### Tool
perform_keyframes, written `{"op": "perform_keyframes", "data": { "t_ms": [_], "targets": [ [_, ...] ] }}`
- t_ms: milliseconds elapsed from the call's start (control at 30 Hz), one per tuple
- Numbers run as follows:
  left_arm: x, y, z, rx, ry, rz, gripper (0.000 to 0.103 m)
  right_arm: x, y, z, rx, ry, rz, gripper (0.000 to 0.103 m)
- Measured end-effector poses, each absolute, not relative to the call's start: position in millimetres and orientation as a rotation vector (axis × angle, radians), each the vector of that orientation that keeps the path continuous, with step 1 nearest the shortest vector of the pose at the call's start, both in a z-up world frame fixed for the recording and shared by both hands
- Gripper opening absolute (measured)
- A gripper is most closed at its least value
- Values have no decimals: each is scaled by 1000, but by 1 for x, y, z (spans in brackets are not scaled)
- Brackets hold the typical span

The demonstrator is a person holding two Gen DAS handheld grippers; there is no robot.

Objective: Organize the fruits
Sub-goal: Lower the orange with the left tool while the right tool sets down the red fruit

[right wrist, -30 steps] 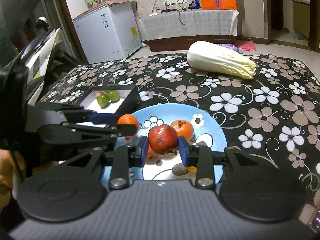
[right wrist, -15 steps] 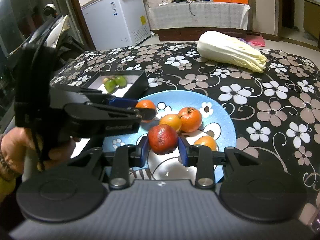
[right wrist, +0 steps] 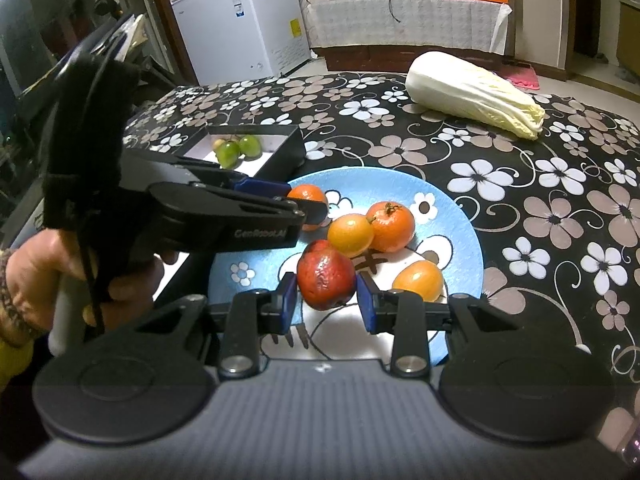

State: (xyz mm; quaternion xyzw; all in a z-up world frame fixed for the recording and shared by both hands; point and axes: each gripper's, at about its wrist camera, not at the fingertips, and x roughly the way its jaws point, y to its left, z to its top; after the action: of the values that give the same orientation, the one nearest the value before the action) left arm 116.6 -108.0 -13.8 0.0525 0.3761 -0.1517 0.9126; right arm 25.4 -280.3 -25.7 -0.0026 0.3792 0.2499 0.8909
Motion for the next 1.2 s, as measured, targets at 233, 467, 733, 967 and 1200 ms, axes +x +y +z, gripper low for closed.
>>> {"op": "perform_keyframes", "data": {
  "t_ms": [233,467,733,967,1200],
  "targets": [
    [116,-110,-14,118,764,-317,42,26,-277,-30,-22,807,523,36],
    [115,-109,-12,117,765,-316,42,28,-275,-34,-38,825,517,36],
    [110,-107,-7,120,750,-334,44,31,-273,-39,-52,842,498,36],
    [106,-100,-1,101,737,-331,46,34,-267,-43,-76,861,483,36],
    [105,-97,1,94,738,-330,47,35,-264,-45,-89,870,470,37]
  ]
}}
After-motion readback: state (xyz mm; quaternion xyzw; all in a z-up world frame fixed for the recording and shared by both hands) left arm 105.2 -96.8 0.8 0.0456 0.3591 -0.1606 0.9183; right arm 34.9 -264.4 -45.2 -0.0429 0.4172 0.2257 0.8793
